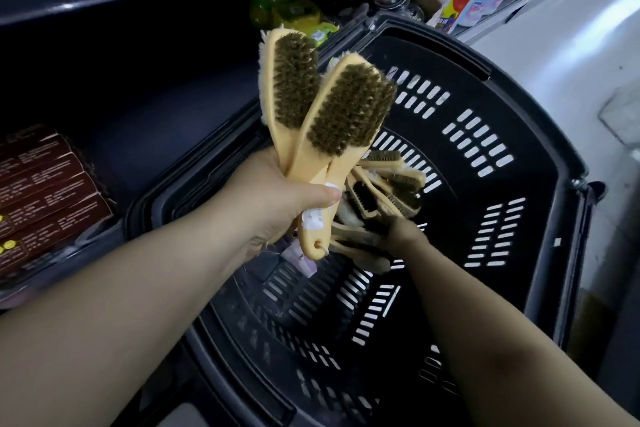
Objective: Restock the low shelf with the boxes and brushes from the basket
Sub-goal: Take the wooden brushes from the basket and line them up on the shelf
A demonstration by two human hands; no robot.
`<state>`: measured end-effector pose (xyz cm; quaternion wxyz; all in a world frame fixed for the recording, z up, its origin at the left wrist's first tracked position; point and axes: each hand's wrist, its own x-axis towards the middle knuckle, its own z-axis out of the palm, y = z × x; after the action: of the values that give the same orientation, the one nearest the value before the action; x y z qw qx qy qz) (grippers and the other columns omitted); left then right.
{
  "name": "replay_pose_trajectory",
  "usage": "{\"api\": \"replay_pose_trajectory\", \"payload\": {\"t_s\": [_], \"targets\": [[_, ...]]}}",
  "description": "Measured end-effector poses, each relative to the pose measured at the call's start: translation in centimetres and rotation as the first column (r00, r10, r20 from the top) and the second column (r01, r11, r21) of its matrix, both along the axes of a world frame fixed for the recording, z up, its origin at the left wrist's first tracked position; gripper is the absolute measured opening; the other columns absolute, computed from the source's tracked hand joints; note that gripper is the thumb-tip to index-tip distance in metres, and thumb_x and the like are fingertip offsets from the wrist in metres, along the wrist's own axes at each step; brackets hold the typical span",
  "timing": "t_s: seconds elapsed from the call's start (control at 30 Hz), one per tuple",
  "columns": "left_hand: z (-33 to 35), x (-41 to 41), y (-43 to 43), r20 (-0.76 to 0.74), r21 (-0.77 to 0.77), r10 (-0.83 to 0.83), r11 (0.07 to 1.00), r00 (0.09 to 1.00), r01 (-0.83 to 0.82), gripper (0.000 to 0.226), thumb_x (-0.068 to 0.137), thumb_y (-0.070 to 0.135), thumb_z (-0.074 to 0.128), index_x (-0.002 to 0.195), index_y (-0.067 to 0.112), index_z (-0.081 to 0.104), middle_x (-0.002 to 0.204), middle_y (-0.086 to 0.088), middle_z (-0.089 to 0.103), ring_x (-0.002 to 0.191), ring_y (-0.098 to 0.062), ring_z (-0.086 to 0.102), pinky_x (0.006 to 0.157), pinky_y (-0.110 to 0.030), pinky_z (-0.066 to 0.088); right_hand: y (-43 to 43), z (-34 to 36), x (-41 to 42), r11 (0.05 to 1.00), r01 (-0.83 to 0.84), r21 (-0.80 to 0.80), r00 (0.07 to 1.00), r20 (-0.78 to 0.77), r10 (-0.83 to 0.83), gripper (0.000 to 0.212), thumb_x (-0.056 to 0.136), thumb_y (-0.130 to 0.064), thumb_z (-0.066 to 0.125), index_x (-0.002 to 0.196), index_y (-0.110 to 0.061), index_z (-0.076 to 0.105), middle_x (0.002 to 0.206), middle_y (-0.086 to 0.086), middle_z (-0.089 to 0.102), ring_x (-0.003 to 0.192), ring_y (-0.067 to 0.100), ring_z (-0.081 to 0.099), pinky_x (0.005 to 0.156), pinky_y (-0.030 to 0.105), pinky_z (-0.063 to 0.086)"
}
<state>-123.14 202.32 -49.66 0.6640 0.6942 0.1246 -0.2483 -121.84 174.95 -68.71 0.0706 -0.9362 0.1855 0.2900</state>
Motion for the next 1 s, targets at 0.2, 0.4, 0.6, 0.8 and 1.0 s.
{"api": "replay_pose_trajectory", "payload": {"t_s": [0.2,0.4,0.6,0.8,1.0], "targets": [[1.0,-0.6,0.5,0.006,-0.052,-0.024,0.998,1.0,0.024,0.031,0.065,0.013,0.081,0.093,0.018,0.068,0.081,0.002,0.073,0.07,-0.009,0.069,0.062,-0.022,0.054,1.4,10.0,2.0,0.741,0.163,0.652,0.832,0.313,-0.458,0.021,0.073,-0.009,0.07,0.085,-0.023,0.062,0.087,0.002,0.067,0.079,0.017,0.063,0.066,0.022,0.052],[2.6,-1.9,2.6,0.045,-0.101,-0.03,0.994,0.999,0.035,0.029,0.066,0.016,0.081,0.093,0.02,0.07,0.085,0.002,0.075,0.083,-0.02,0.07,0.073,-0.032,0.053,4.6,22.0,-0.3,0.604,-0.075,0.793,0.846,0.371,-0.382,0.028,0.066,-0.022,0.055,0.083,-0.033,0.073,0.074,-0.006,0.072,0.072,0.01,0.069,0.067,0.025,0.055],[4.2,-4.4,5.5,0.099,-0.138,-0.036,0.989,0.994,0.05,0.033,0.063,0.02,0.082,0.093,0.019,0.07,0.076,0.006,0.074,0.066,-0.007,0.068,0.054,-0.019,0.046,11.9,27.5,-1.7,0.473,-0.098,0.876,0.779,0.363,-0.512,0.026,0.073,-0.025,0.05,0.084,-0.024,0.074,0.058,-0.01,0.059,0.057,0.008,0.056,0.061,0.031,0.05],[4.0,-7.1,8.9,0.047,-0.214,0.12,0.971,0.992,-0.108,0.036,0.06,0.017,0.083,0.093,0.013,0.069,0.071,-0.005,0.072,0.053,-0.016,0.063,0.041,-0.023,0.043,20.4,27.7,-2.0,0.213,0.125,0.969,0.728,0.056,-0.683,0.015,0.09,-0.019,0.048,0.078,-0.01,0.046,0.037,-0.004,0.046,0.033,0.014,0.047,0.043,0.022,0.043],[2.9,-9.3,13.3,0.002,-0.243,0.303,0.925,0.953,-0.293,0.022,0.057,0.022,0.084,0.077,0.021,0.074,0.082,-0.008,0.074,0.074,-0.023,0.066,0.066,-0.039,0.052,28.4,25.5,-1.7,-0.044,0.189,0.981,0.698,-0.166,-0.697,0.009,0.089,-0.012,0.059,0.093,-0.003,0.06,0.081,0.014,0.063,0.072,0.028,0.062,0.074,0.038,0.051]]}}
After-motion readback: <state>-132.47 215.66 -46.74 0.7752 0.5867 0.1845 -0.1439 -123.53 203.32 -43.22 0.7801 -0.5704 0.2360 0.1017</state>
